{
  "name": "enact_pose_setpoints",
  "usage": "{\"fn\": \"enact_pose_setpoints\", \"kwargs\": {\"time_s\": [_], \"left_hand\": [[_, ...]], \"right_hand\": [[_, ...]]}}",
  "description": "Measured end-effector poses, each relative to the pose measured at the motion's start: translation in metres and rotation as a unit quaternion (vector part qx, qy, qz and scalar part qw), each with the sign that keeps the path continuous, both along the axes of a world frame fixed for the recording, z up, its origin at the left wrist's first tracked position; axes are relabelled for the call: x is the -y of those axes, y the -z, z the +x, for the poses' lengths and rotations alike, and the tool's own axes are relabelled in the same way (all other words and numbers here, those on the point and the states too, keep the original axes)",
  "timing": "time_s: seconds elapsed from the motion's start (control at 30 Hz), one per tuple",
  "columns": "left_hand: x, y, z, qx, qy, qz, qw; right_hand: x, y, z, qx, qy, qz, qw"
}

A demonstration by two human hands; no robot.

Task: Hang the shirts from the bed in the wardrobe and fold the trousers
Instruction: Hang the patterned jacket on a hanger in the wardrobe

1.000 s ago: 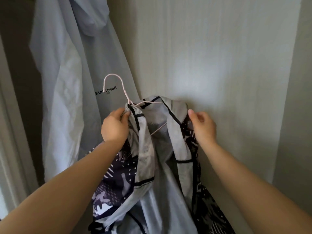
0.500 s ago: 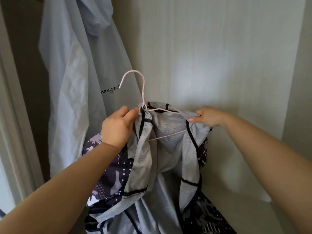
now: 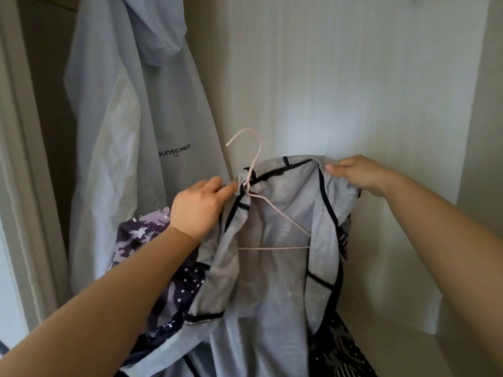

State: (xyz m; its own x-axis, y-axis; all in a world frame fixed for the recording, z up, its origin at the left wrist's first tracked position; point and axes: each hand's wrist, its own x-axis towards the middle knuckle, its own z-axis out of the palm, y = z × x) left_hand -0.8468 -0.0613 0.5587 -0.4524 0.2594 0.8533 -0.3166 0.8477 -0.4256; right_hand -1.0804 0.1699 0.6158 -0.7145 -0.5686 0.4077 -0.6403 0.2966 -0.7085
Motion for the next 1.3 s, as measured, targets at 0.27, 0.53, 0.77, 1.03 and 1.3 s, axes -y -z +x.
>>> {"fn": "enact_pose_setpoints", "kwargs": {"time_s": [0.27,0.53,0.77,1.03,1.3], "left_hand": [[-0.011,-0.003,-0.034,-0.057,-0.007,0.327,0.943],[0.008,0.009,-0.028,-0.035,0.065,0.467,0.881],[0.001,0.011,-0.027,-0.026,0.212,0.458,0.863],[0.019,-0.022,-0.018,-0.067,0.105,0.535,0.836],[0.004,-0.058,-0.01,-0.235,0.075,0.333,0.91]], "right_hand": [[0.041,-0.014,0.052,0.007,-0.059,-0.154,0.986],[0.04,0.011,0.061,-0.402,0.031,0.193,0.894],[0.062,0.023,0.062,-0.23,-0.083,0.112,0.963],[0.057,0.01,0.055,-0.351,-0.005,0.077,0.933],[0.05,-0.02,0.051,-0.555,0.122,0.062,0.821]]}}
